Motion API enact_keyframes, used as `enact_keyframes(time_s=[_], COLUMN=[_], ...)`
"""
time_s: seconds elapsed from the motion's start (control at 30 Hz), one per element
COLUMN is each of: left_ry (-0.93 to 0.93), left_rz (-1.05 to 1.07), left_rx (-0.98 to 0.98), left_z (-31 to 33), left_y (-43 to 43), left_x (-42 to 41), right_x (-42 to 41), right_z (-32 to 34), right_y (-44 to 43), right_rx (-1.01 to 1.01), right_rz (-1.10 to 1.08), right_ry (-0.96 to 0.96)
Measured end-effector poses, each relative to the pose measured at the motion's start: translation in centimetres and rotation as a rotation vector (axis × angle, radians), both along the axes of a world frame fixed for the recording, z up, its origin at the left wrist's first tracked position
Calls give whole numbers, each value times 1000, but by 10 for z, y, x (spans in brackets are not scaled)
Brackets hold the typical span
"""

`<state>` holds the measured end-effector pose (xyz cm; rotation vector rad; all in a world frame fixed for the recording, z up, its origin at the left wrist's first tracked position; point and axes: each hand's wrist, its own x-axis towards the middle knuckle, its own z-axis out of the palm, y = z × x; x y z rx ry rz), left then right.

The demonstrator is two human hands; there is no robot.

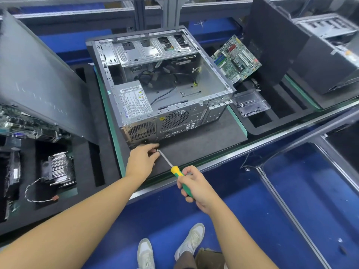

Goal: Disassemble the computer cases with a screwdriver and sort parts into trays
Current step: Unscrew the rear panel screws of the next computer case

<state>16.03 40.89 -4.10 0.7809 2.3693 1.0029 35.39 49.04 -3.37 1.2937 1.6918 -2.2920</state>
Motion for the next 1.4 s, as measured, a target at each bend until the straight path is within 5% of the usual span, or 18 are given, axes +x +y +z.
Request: enact_keyframes(time_s=[0.23,0.37,0.53,0.73,0.93,1.17,1.4], left_ry=[87,71,-196,-375,-128,26,-84], left_rz=[-264,-212,-363,-158,-162,-282,-303], left_rx=[-10,16,105,141,-30,-190,81], left_z=[10,23,44,51,44,55,100], left_y=[24,60,160,316,399,417,359], left_x=[1,20,90,131,107,109,111], right_x=[20,44,85,137,173,177,130], right_z=[17,27,39,47,39,34,52], right_y=[29,67,133,203,237,253,237], right_rx=[8,33,71,111,135,116,33], right_rz=[20,-62,-415,-661,-641,-624,-629], right_ry=[-17,-3,28,52,30,25,260])
